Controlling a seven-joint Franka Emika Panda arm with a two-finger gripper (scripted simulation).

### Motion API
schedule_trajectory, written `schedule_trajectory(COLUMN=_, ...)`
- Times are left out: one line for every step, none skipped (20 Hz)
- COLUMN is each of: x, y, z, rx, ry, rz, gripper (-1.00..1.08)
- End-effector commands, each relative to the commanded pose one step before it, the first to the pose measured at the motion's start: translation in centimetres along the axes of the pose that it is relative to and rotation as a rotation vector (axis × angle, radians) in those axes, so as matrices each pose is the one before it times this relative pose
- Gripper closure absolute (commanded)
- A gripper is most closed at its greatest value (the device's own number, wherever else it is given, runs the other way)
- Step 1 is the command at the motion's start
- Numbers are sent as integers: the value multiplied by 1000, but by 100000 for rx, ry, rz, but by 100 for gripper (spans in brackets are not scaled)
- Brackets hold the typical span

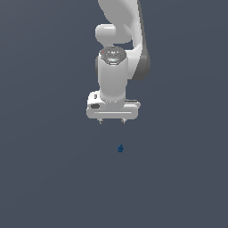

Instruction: Pick up the object and move it to a goal position.

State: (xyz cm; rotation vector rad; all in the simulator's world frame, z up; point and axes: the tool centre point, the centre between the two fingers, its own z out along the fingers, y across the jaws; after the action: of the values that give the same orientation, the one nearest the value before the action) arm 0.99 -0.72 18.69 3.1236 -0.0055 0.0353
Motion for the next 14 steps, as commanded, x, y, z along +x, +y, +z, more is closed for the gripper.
schedule_trajectory(x=0, y=1, z=0, rx=0, ry=0, rz=0, gripper=-92)
schedule_trajectory(x=-2, y=-2, z=5, rx=-66, ry=5, rz=-72, gripper=-92)
schedule_trajectory(x=-4, y=-4, z=15, rx=-193, ry=12, rz=-209, gripper=-92)
schedule_trajectory(x=-6, y=-9, z=26, rx=-321, ry=19, rz=-348, gripper=-92)
schedule_trajectory(x=-7, y=-10, z=37, rx=-441, ry=27, rz=-478, gripper=-92)
schedule_trajectory(x=-7, y=-14, z=48, rx=-560, ry=33, rz=-606, gripper=-92)
schedule_trajectory(x=-3, y=-18, z=53, rx=-569, ry=33, rz=-613, gripper=-92)
schedule_trajectory(x=3, y=-17, z=45, rx=-438, ry=25, rz=-467, gripper=-92)
schedule_trajectory(x=7, y=-15, z=37, rx=-305, ry=16, rz=-320, gripper=-92)
schedule_trajectory(x=9, y=-12, z=28, rx=-175, ry=8, rz=-177, gripper=-92)
schedule_trajectory(x=9, y=-11, z=15, rx=-53, ry=1, rz=-44, gripper=-92)
schedule_trajectory(x=0, y=0, z=-7, rx=67, ry=-4, rz=71, gripper=-92)
schedule_trajectory(x=-25, y=30, z=-36, rx=98, ry=2, rz=69, gripper=-92)
schedule_trajectory(x=-30, y=44, z=-32, rx=0, ry=0, rz=0, gripper=-92)
